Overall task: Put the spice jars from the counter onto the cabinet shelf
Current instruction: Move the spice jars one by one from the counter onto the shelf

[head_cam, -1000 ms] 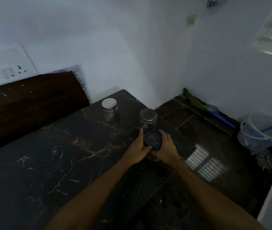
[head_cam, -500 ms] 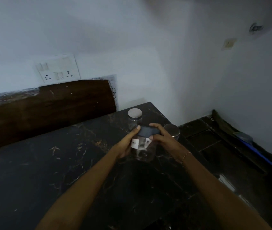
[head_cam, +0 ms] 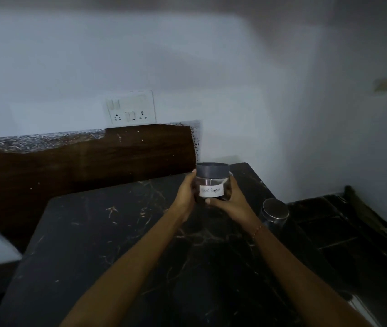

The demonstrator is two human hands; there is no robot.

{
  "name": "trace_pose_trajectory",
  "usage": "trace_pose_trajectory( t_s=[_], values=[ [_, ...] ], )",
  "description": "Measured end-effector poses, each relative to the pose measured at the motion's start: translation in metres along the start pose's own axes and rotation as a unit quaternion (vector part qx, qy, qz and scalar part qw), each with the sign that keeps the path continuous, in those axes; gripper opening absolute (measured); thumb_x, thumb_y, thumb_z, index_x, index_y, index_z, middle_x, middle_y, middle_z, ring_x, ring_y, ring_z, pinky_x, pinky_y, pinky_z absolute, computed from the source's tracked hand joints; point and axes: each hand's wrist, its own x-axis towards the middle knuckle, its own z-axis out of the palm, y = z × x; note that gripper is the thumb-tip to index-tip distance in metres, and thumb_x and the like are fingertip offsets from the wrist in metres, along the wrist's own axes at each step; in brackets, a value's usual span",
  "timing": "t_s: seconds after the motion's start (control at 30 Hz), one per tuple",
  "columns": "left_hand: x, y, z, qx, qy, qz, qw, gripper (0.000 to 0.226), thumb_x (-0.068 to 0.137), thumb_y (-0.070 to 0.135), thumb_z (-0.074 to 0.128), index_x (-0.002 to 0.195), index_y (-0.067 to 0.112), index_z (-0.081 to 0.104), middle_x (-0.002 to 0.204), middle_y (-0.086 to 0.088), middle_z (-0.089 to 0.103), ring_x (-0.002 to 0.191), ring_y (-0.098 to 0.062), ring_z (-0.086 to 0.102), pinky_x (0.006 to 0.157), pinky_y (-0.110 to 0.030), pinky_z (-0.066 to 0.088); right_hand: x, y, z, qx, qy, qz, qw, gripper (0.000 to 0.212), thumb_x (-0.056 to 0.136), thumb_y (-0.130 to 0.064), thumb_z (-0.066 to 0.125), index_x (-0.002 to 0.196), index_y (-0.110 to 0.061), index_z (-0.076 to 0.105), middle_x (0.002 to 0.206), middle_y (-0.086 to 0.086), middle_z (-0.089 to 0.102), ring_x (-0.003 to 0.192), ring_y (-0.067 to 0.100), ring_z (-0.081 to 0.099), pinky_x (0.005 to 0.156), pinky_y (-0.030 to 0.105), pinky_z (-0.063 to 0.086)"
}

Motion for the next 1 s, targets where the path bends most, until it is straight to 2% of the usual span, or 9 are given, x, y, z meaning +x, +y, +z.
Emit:
trace_pose_trajectory(
  t_s=[0.1,0.2,0.3,0.43,0.53,0.67,0.8,0.87,1.0],
  values=[
    [-0.003,0.015,-0.014,0.041,-0.017,0.046,0.998,0.034,0.095,0.022,0.04,0.127,0.013,0.048,0.118,-0.008,0.059,0.105,-0.019,0.058,0.077,-0.027,0.047,0.014,-0.011,-0.003,0.021,-0.014,-0.018,1.0,0.095,0.071,-0.017,0.078,0.144,-0.028,0.018,0.145,0.004,0.041,0.124,0.014,0.046,0.1,0.028,0.041],
    [-0.003,0.029,-0.027,0.06,-0.018,0.076,0.995,0.041,0.09,0.009,0.05,0.131,0.007,0.044,0.125,-0.014,0.056,0.11,-0.022,0.057,0.088,-0.031,0.05,0.027,-0.024,0.0,0.035,-0.011,-0.036,0.999,0.089,0.07,-0.018,0.079,0.138,-0.029,0.023,0.142,0.001,0.042,0.109,0.003,0.048,0.079,0.011,0.044],
    [0.0,0.042,-0.036,0.077,-0.019,0.114,0.99,0.041,0.088,0.005,0.055,0.127,0.008,0.047,0.125,-0.012,0.057,0.116,-0.023,0.055,0.098,-0.038,0.047,0.037,-0.038,0.007,0.021,0.01,-0.065,0.998,0.081,0.069,-0.02,0.08,0.131,-0.031,0.029,0.135,-0.004,0.046,0.116,0.009,0.047,0.076,0.011,0.046],
    [0.003,0.069,-0.038,0.096,-0.011,0.166,0.981,0.032,0.088,0.006,0.056,0.119,0.015,0.055,0.112,0.0,0.065,0.103,-0.012,0.063,0.086,-0.026,0.053,0.051,-0.063,0.014,-0.034,0.054,-0.098,0.993,0.077,0.073,-0.028,0.077,0.136,-0.025,0.033,0.139,-0.002,0.044,0.123,0.014,0.044,0.092,0.023,0.045],
    [0.006,0.091,-0.038,0.102,0.019,0.199,0.974,0.034,0.087,0.01,0.059,0.122,0.012,0.056,0.116,-0.006,0.065,0.107,-0.015,0.062,0.091,-0.03,0.052,0.063,-0.089,0.011,-0.041,0.037,-0.111,0.992,0.073,0.078,-0.026,0.073,0.139,-0.025,0.033,0.141,-0.001,0.044,0.125,0.015,0.044,0.087,0.018,0.042],
    [0.012,0.126,-0.038,0.101,0.066,0.235,0.964,0.045,0.085,0.011,0.062,0.128,0.001,0.052,0.125,-0.013,0.061,0.115,-0.021,0.059,0.101,-0.037,0.047,0.074,-0.123,0.009,-0.042,0.046,-0.142,0.988,0.072,0.079,-0.022,0.072,0.138,-0.026,0.032,0.145,-0.002,0.042,0.129,0.017,0.044,0.097,0.028,0.041],
    [0.019,0.161,-0.033,0.101,0.075,0.292,0.948,0.035,0.085,0.011,0.063,0.119,0.005,0.06,0.113,-0.004,0.066,0.095,-0.004,0.065,0.077,-0.014,0.054,0.086,-0.155,0.005,-0.021,0.074,-0.183,0.98,0.064,0.077,-0.019,0.074,0.128,-0.03,0.038,0.141,-0.004,0.046,0.124,0.011,0.047,0.088,0.017,0.041],
    [0.022,0.178,-0.028,0.094,0.083,0.314,0.941,0.033,0.084,0.013,0.065,0.117,0.007,0.062,0.108,-0.001,0.067,0.091,-0.002,0.064,0.071,-0.009,0.053,0.091,-0.173,0.002,-0.011,0.074,-0.199,0.977,0.063,0.077,-0.02,0.074,0.127,-0.032,0.039,0.14,-0.006,0.048,0.119,0.005,0.047,0.082,0.012,0.041],
    [0.029,0.218,-0.017,0.095,0.089,0.351,0.927,0.028,0.083,0.015,0.066,0.111,0.011,0.066,0.106,-0.004,0.07,0.091,-0.005,0.065,0.068,-0.008,0.052,0.099,-0.21,-0.007,0.003,0.101,-0.234,0.967,0.065,0.074,-0.019,0.076,0.131,-0.027,0.044,0.137,-0.001,0.053,0.122,0.012,0.052,0.089,0.021,0.043]
  ],
)
